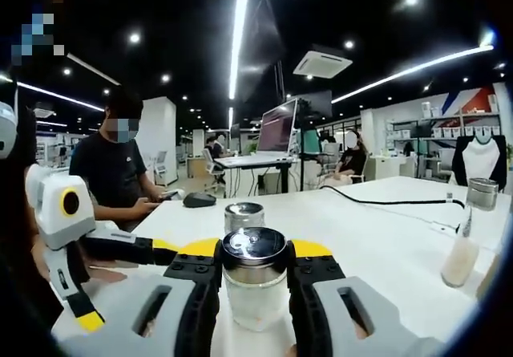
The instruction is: Rotate the seasoning bottle until the label or dispensing opening points toward the visible target arrow and the bottle remains upright within the marked orientation range
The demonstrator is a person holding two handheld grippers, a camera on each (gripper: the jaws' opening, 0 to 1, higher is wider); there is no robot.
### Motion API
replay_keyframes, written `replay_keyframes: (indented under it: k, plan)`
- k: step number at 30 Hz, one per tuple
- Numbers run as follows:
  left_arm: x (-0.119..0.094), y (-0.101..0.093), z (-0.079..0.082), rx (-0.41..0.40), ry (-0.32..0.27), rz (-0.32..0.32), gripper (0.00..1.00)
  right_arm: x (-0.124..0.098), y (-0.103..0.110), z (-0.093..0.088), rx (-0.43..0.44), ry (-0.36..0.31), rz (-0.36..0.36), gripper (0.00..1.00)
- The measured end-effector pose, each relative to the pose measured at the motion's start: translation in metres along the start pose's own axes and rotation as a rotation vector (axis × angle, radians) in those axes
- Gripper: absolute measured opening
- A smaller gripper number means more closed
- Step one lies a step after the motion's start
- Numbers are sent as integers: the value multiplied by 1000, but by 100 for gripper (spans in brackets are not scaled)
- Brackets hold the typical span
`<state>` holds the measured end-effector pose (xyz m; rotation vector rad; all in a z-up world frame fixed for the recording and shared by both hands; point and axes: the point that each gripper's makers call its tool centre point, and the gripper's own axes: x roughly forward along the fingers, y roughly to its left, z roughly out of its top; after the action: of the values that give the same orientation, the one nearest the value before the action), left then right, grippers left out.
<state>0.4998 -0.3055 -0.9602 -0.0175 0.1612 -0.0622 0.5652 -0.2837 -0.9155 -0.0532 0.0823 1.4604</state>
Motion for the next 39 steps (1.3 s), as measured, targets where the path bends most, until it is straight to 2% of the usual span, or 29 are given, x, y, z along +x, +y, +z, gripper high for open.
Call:
replay_keyframes:
  k: [18,21,25,39]
  plan:
    - [-3,-2,6,29,2,-14,94,1,2,-1,36,8,-6,30]
    - [-3,-1,8,28,-1,-11,94,-1,0,-2,21,27,-28,34]
    - [-2,-4,7,39,5,-21,94,-5,-3,-7,50,52,-57,39]
    - [-1,-12,11,54,1,-43,94,-28,0,2,59,24,-106,42]
